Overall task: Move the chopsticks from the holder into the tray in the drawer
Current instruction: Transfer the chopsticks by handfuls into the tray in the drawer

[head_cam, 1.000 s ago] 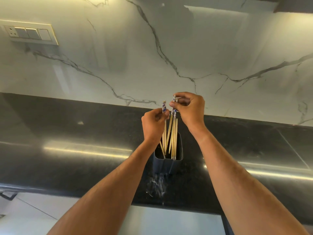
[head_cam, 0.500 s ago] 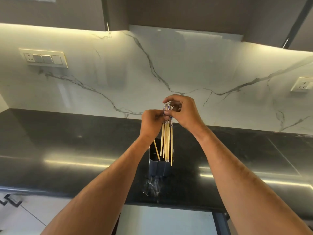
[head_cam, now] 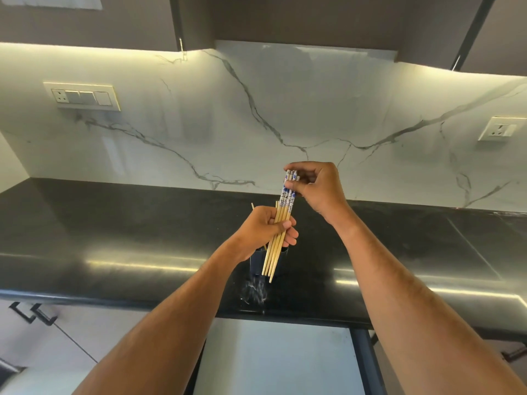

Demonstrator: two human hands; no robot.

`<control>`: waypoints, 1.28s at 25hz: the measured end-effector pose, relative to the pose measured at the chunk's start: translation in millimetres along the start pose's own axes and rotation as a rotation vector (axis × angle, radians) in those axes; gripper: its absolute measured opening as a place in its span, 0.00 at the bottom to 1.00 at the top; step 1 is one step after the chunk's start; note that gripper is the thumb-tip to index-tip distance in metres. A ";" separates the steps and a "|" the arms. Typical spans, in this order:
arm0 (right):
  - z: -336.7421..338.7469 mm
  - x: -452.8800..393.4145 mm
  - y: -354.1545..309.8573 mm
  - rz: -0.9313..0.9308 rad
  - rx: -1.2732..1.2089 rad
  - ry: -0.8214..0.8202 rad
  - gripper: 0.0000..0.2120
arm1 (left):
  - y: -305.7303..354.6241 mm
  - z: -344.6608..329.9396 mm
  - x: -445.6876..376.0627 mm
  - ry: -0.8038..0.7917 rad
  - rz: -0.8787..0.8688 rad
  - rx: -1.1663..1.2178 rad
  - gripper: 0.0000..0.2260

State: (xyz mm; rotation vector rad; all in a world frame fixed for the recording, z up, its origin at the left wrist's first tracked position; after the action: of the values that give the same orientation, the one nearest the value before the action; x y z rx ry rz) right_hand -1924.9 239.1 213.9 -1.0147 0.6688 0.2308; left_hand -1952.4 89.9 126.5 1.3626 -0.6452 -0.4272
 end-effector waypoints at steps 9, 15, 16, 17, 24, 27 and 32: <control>2.8 41.2 20.2 -0.114 -0.158 -0.057 0.21 | -20.9 -13.9 24.7 -0.112 0.067 -0.021 0.09; -12.2 68.8 15.6 -0.137 -0.238 -0.087 0.24 | -37.8 -15.9 44.8 -0.101 0.134 -0.033 0.07; -15.6 74.2 11.7 -0.142 -0.250 -0.078 0.23 | -39.7 -15.4 51.2 -0.106 0.135 -0.033 0.07; -18.8 78.1 6.4 -0.144 -0.247 -0.058 0.21 | -41.0 -12.2 55.2 -0.105 0.132 -0.041 0.08; -32.7 122.4 -1.7 -0.280 -0.158 0.077 0.15 | -67.9 -4.8 98.5 -0.071 0.198 -0.122 0.08; -44.6 177.8 -26.0 -0.315 -0.182 0.081 0.14 | -100.9 -13.2 144.5 -0.097 0.223 -0.152 0.08; -30.2 196.5 -15.6 -0.401 -0.188 0.078 0.07 | -106.0 -22.9 140.0 -0.063 0.232 -0.294 0.08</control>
State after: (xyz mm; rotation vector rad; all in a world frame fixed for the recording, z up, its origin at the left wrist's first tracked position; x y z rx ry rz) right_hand -1776.5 181.5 93.8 -1.3196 0.5065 -0.0999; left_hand -1822.7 0.8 45.3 0.9862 -0.7511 -0.3628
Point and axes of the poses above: each hand's wrist, its own x-axis away from the middle knuckle, its own z-axis out of the back of the hand, y = z × x, the point moved 3 cm from there along -x, towards the middle knuckle, and after that the axes turned 11 degrees about z, right-handed, at the moved point
